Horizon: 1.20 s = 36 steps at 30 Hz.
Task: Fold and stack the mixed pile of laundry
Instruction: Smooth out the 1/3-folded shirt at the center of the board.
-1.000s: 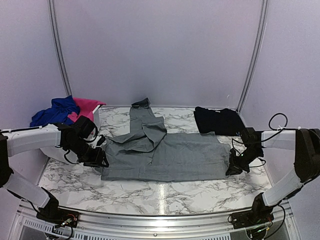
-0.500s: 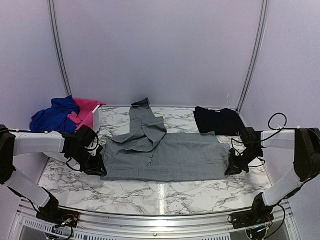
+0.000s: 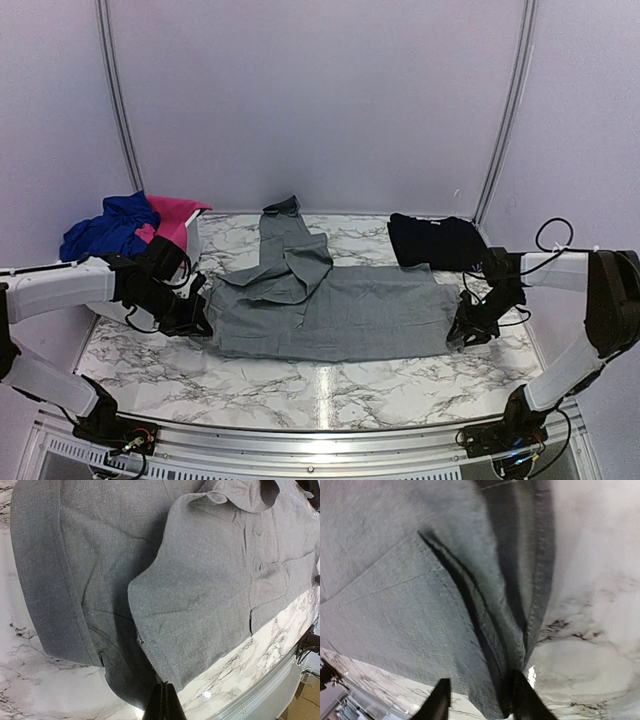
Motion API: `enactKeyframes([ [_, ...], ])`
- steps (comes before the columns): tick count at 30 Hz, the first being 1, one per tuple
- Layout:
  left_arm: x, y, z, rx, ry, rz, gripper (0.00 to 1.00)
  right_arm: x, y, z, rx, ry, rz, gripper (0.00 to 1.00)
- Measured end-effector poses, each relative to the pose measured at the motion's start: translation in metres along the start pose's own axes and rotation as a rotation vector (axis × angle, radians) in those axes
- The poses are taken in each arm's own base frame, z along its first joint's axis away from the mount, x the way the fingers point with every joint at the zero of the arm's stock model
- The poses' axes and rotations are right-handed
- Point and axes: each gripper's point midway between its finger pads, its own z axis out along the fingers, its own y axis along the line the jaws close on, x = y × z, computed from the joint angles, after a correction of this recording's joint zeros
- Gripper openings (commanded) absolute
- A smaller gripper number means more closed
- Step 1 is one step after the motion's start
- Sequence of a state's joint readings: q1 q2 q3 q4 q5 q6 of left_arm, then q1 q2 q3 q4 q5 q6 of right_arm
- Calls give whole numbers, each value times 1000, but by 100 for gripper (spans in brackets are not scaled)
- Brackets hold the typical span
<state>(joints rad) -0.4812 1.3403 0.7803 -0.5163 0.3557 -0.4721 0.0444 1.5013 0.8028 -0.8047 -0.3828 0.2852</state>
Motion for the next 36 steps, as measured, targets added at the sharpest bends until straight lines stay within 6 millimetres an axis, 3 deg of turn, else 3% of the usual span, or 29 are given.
enactKeyframes([
  [2,4,-2,-4,7,-10,-5,0,-3,-3,-5,29,-13,2,65],
  [4,12,0,-4,7,-4,-14,0,-14,0,-19,49,-63,-9,64],
  [9,33,3,2,-17,21,-40,0,-57,42,-72,-47,-293,-85,59],
  [11,39,4,4,-28,25,-42,0,-65,59,-77,-89,-324,-120,59],
  [14,48,8,7,-39,30,-58,0,-69,81,-57,-129,-277,-178,59],
  [16,51,14,8,-53,20,-73,0,-69,87,-31,-137,-214,-193,59],
  [19,52,21,6,-75,-7,-95,0,-64,79,9,-121,-105,-182,59],
  [22,50,27,3,-102,-35,-113,0,-59,70,23,-102,-64,-170,59],
  [33,56,53,4,-166,-58,-214,0,-57,65,20,-126,-81,-181,64],
  [35,52,51,-2,-156,-85,-209,12,-53,64,15,-120,-80,-186,67],
  [36,49,47,-6,-147,-101,-195,22,-51,65,11,-120,-84,-195,68],
])
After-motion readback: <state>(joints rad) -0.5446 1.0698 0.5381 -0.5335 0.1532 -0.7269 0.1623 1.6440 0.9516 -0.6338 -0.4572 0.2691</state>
